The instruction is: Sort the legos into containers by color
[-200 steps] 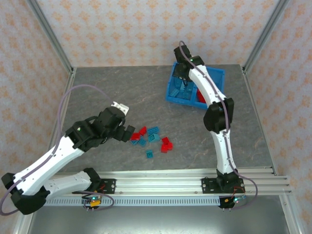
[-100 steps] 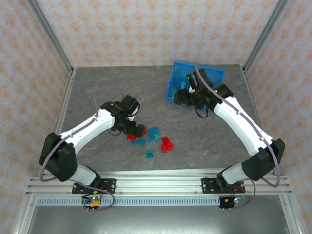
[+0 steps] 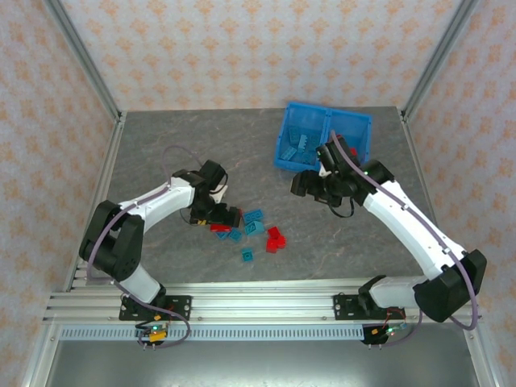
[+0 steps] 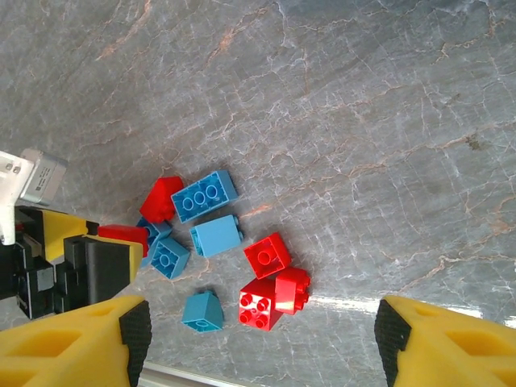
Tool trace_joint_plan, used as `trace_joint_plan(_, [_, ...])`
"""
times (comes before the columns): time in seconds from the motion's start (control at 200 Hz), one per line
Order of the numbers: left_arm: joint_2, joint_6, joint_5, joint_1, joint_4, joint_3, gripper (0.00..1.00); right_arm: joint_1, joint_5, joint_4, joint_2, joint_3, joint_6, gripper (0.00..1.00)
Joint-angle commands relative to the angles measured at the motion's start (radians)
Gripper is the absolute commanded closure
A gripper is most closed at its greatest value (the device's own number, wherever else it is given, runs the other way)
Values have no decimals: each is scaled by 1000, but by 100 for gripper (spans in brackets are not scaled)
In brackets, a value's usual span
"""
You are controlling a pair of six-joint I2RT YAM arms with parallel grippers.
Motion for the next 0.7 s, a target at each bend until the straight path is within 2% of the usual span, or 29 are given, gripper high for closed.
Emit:
trace_joint_plan(0.0, [25,15,22,8,21,-15,9,4,-7,-2,27,50,14,25])
trace_joint_plan(0.375, [46,33,71,16,8,12,37,8,-3,-11,60,96,31,25])
trace_joint_plan(0.516, [-25,15,80,15,-54,84,38,15,-4,-19,37,93,34,26])
trace_joint_plan(0.691, [-93,7,73,15,-169,304,38,26,50,54,-54,43,71,26])
